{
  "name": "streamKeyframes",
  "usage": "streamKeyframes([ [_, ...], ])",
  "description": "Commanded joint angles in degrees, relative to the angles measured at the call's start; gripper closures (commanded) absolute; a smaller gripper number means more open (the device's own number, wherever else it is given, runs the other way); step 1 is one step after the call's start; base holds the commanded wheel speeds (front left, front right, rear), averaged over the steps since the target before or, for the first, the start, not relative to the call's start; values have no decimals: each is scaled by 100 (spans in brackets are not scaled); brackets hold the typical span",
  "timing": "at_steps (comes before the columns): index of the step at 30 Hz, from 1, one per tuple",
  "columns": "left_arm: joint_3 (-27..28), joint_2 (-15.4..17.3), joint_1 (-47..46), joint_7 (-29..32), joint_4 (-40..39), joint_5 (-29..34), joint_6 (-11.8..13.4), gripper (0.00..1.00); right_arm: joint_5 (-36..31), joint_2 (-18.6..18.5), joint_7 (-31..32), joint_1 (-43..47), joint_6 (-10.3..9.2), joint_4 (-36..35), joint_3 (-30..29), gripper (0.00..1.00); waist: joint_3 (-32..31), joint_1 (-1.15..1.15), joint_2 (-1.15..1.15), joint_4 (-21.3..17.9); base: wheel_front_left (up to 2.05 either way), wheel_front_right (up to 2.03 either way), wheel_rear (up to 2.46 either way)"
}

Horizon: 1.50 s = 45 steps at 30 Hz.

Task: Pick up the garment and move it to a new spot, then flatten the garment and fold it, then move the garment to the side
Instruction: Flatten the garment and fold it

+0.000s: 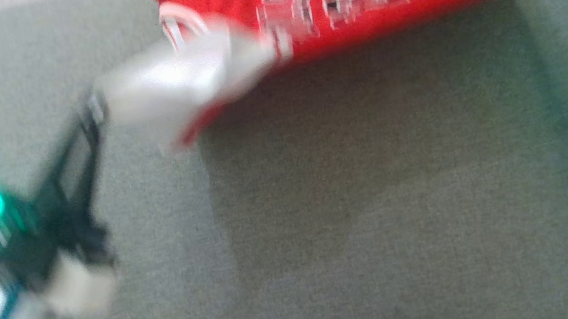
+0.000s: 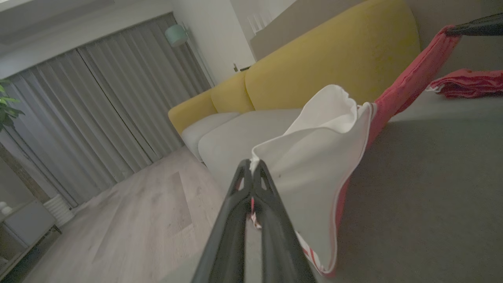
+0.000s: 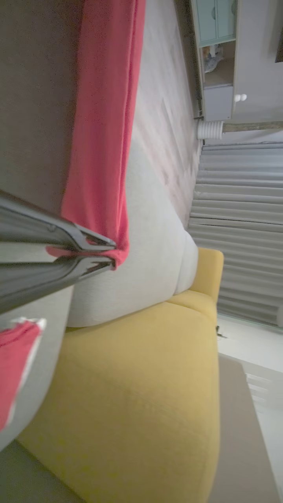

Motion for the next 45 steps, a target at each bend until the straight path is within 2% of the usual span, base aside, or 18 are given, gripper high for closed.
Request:
streamKeyframes([
  [1, 307, 342, 506, -7, -291, -81, 150, 100, -20, -21, -30, 582, 18, -286, -4, 100, -418, 2, 0, -53, 0, 0, 0],
  [6, 206, 276, 2125, -7, -603, -259, 390, 100, -76, 134, -22, 1892, 18, -603, -154, 100, -728, 2, 0, -194, 0, 0, 0],
  [10, 196, 167, 2911, -7, -732, -325, 515, 100, -133, 274, 89, 2611, 18, -951, -393, 100, -824, 2, 0, -251, 0, 0, 0],
  [15, 251, 65, 3209, -7, -729, -288, 511, 100, -195, 393, 166, 3013, 18, -1194, -567, 100, -846, 2, 0, -277, 0, 0, 0],
  [20, 294, -10, 3182, -7, -610, -180, 380, 100, -325, 558, 237, 3117, 18, -1365, -674, 100, -853, 2, 0, -314, 0, 0, 0],
  [27, 438, -4, 2477, -7, -483, 120, 134, 100, -392, 661, 318, 2734, 18, -1365, -742, 100, -579, 2, 0, -330, 0, 0, 0],
  [34, 499, -16, 993, -7, -121, 480, -343, 100, -406, 547, 324, 1733, 18, -984, -652, 100, 59, 2, 0, -276, 0, 0, 0],
  [38, 408, -144, -230, -7, 411, 719, -685, 100, -431, 484, 388, 876, 18, -550, -462, 100, 472, 2, 0, -277, 0, 0, 0],
  [45, 177, -435, -1424, -7, 1409, 901, -879, 100, -448, 486, 456, -29, 18, 295, -149, 100, 783, 2, 0, -276, 0, 0, 0],
])
